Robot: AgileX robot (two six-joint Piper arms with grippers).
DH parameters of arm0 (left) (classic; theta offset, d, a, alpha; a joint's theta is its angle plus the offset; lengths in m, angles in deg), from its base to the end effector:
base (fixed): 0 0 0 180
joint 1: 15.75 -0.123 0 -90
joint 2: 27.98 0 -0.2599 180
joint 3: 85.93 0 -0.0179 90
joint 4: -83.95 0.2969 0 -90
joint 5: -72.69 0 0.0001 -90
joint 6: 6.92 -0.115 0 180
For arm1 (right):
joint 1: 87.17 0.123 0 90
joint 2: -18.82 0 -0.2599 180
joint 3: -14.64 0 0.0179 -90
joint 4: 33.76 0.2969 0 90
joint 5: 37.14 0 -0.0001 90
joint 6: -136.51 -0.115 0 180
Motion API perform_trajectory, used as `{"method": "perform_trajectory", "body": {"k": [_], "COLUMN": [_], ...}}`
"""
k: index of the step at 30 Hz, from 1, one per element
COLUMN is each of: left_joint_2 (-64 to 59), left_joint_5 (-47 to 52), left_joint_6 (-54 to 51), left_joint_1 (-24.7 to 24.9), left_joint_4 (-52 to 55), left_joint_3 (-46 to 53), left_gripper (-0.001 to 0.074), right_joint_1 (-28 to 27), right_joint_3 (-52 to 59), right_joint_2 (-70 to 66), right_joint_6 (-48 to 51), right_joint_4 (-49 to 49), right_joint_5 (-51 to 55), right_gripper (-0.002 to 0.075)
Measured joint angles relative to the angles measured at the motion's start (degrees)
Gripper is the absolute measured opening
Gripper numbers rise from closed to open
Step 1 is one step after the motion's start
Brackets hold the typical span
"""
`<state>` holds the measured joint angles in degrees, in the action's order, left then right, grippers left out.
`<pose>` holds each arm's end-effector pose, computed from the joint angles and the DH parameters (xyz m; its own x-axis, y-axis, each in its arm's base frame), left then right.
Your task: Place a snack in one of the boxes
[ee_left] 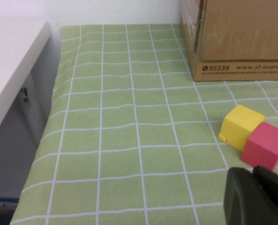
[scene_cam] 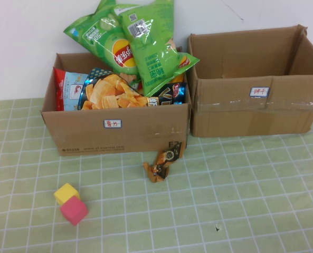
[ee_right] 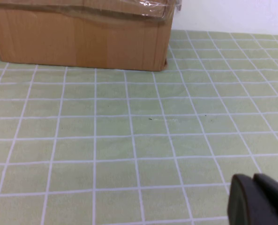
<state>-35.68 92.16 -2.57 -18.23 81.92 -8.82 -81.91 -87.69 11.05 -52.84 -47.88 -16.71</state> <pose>0.1478 0.0050 0.1741 -0.2413 -0.1197 -0.9630 -0.0585 0.9924 -0.1086 0.1478 0.0037 0.1693 -0.2615 -0.0924 -0.9608 -0.0275 0.9957 -0.0883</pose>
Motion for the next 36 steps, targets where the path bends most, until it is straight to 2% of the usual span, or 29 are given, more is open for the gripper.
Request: {"method": "perform_trajectory", "body": {"k": [36], "left_joint_2": [0.0], "left_joint_5": [0.0], "left_joint_6": [0.14], "left_joint_1": [0.0], "left_joint_4": [-0.09], "left_joint_3": [0.0], "left_gripper": [-0.0001], "right_joint_1": [0.0], "right_joint_3": [0.0], "right_joint_2": [0.0], "right_joint_6": [-0.22], "right_joint_4": [3.57], "right_joint_5": [-0.1], "right_gripper": [-0.0002]}}
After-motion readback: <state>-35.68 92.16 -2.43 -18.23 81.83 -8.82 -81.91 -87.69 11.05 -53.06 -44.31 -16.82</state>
